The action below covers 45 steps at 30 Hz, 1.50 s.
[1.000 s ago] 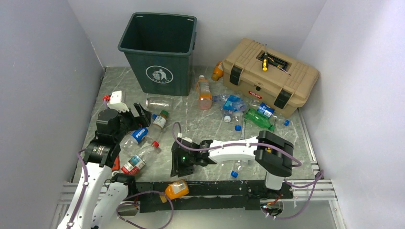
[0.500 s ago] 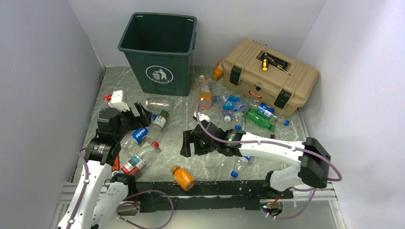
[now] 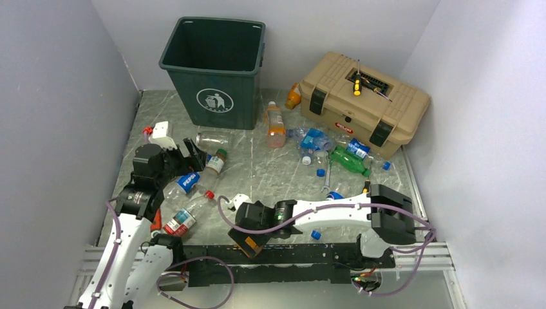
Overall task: Put the plastic bottles in the bin
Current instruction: Pick up the plastic bottle from the corner of the board.
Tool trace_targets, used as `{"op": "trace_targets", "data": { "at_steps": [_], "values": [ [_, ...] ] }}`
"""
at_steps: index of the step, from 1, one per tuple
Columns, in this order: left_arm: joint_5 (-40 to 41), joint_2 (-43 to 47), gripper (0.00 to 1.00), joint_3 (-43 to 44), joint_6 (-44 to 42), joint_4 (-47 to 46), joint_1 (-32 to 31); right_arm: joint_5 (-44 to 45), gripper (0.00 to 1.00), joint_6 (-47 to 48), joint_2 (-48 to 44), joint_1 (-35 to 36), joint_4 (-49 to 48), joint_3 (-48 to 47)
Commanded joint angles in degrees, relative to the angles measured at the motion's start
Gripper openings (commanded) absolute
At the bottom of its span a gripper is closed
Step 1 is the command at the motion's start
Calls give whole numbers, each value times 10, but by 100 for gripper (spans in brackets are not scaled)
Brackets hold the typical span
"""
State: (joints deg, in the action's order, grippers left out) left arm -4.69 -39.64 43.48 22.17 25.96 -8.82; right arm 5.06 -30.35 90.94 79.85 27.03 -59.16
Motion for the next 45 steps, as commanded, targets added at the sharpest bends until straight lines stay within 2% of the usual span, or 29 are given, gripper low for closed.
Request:
{"op": "trace_targets", "data": {
  "at_steps": [1,6,9,13,18,22,26,30,33,36,38,40,42,44,45],
  "values": [
    [-12,0,98,5,2,-16,2,33,100,17,23,17,16,-41],
    [-14,-2,98,5,2,-16,2,26,100,4,42,20,7,-34],
    [-15,-3,98,5,2,-16,3,19,94,-2,51,20,-5,-18],
    [-16,-5,98,5,2,-17,3,9,80,-3,50,20,-33,7],
    [-20,-8,98,5,3,-16,2,9,57,1,40,21,-60,27],
    [-19,-9,98,5,2,-16,2,64,45,-3,-11,21,-84,56],
    [-34,-14,98,3,11,-26,2,189,40,-9,-146,21,-172,147],
    [-79,-43,99,12,36,-64,2,247,38,16,-270,21,-339,271],
    [-150,-89,99,60,44,-77,2,303,34,37,-328,21,-427,318],
    [-210,-155,99,133,43,-76,-9,377,29,83,-354,21,-477,327],
    [-208,-204,100,189,33,-61,-41,398,30,133,-363,17,-550,347],
    [-177,-240,99,225,18,-63,-88,378,32,160,-370,1,-623,370],
    [-174,-253,99,221,18,-111,-109,314,33,122,-380,-47,-579,356],
    [-209,-243,99,185,44,-183,-99,193,33,64,-387,-140,-509,334],
    [-223,-232,100,159,64,-216,-90,148,32,51,-393,-168,-510,340]
  ]
}}
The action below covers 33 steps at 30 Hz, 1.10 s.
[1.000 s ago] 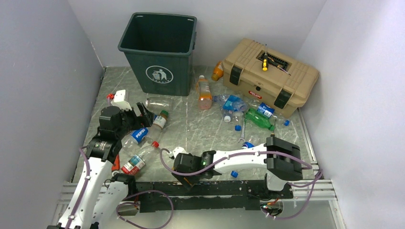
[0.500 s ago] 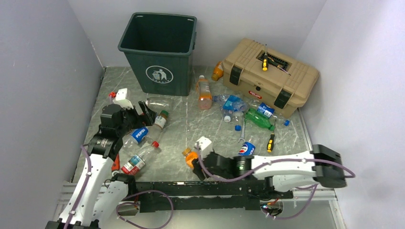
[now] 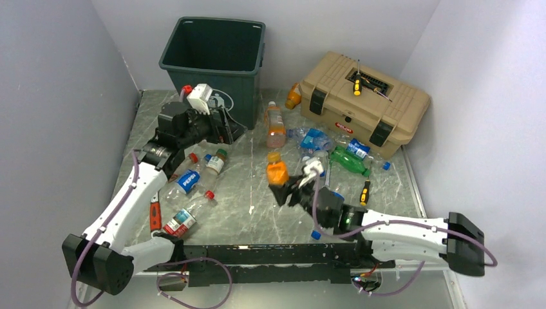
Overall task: Put the plastic bottles in the bin
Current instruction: Pick up the plastic bottle from the corner of the board, then place the plastic bottle in the trash bin.
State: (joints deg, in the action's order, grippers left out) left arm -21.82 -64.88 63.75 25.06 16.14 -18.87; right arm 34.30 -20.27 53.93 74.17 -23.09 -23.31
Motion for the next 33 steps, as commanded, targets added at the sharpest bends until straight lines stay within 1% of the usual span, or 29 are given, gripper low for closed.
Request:
{"op": "trace_targets", "data": {
  "at_steps": [1,3,5,8,11,13,16,20,23,29,33],
  "values": [
    [-64,36,99,-71,57,-160,18,-174,31,-53,-30,-128,-39,-5],
    [-80,68,99,-139,104,-244,28,-210,30,-47,-39,-142,-80,17],
    [-89,90,99,-178,131,-316,29,-236,28,-37,-36,-145,-103,18],
    [-136,89,100,-194,161,-351,29,-272,27,-32,-19,-145,-134,10],
    [-232,58,99,-199,187,-415,29,-287,27,-38,3,-146,-160,1],
    [-277,36,99,-194,195,-434,28,-293,27,-42,18,-146,-178,-3],
    [-305,18,100,-189,198,-441,27,-298,27,-46,37,-146,-196,-6],
    [-309,26,100,-197,182,-449,16,-300,27,-31,53,-146,-211,-13],
    [-292,31,99,-193,152,-415,4,-291,26,-24,62,-146,-228,-15],
    [-299,29,96,-186,120,-381,-23,-279,27,-24,87,-146,-267,-24],
    [-297,14,91,-176,106,-353,-30,-293,27,-23,104,-146,-282,-39]
  ]
}}
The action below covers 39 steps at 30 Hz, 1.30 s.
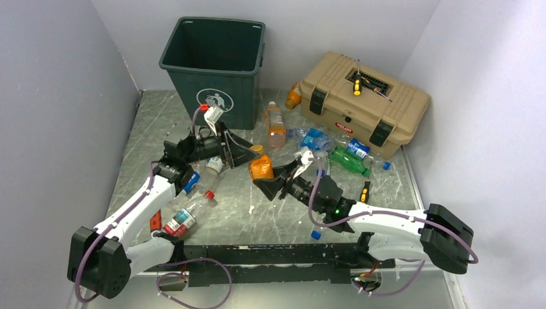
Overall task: Put the plastic bottles in the bin
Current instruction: Place the plastic bottle in the trash bin.
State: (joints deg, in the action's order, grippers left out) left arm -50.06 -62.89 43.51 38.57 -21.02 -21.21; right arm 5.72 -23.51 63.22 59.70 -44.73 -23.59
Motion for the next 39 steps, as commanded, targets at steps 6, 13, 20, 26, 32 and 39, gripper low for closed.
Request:
{"op": "trace_targets", "data": {
  "at_steps": [6,13,20,26,32,39],
  "values": [
    [-15,1,79,25,-34,18,-8,-19,27,13,22,0,-63,-50],
    [-31,-6,72,20,-9,-15,-8,-36,28,12,40,1,-61,-57],
    [-42,-2,71,11,9,-50,-8,-38,28,12,50,3,-62,-58],
    [-53,-6,42,12,13,-56,-8,-31,28,9,54,3,-63,-59],
    [-63,-12,66,15,21,-58,-8,-27,29,7,53,3,-65,-62],
    [-69,-17,26,15,23,-63,-9,-25,33,4,50,3,-57,-63]
  ]
}}
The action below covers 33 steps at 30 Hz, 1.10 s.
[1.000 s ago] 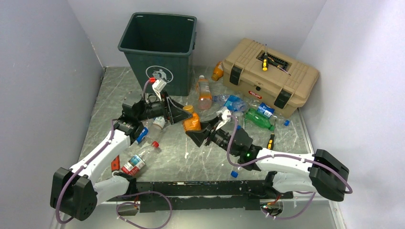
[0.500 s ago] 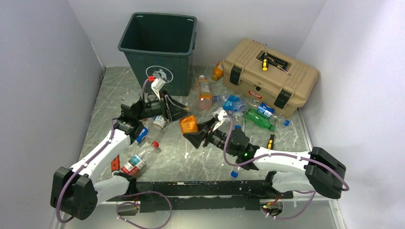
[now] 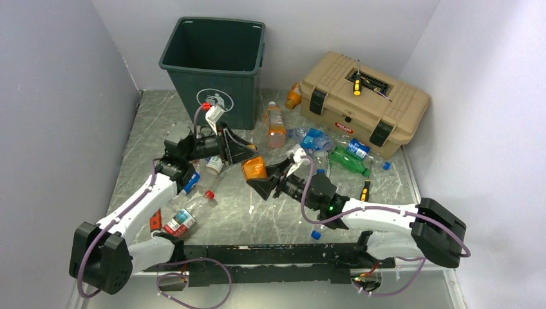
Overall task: Put the plastic bottles in the bin
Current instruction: Place the plastic bottle in the trash bin.
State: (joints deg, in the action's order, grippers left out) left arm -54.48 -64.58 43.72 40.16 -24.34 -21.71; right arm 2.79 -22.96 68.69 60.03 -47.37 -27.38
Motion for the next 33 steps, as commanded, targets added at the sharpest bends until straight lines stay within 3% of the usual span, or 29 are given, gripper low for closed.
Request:
{"op": "trace_targets", "data": {
  "at_steps": [1,2,5,6,12,19,24,29,33],
  "values": [
    [-24,-1,15,13,5,-27,-4,5,34,-2,-6,0,-27,-26],
    [-22,-1,2,14,3,-22,-4,6,40,-6,-8,0,-18,-27],
    [-5,6,0,19,-17,5,-4,11,88,-18,-18,0,40,-46],
    [1,12,0,20,-38,19,-4,13,98,-26,-25,-1,72,-55],
    [143,61,0,88,-158,171,-7,29,100,-29,-128,0,306,-91],
    [340,28,0,304,-267,226,-8,194,100,-58,-294,0,463,-44],
    [512,-151,0,555,-347,289,10,216,100,-85,-356,-1,508,-5],
    [456,-344,0,774,-225,287,147,229,100,-128,-371,0,550,13],
    [456,-451,0,849,-232,226,163,224,100,-142,-370,0,579,18]
  ]
}}
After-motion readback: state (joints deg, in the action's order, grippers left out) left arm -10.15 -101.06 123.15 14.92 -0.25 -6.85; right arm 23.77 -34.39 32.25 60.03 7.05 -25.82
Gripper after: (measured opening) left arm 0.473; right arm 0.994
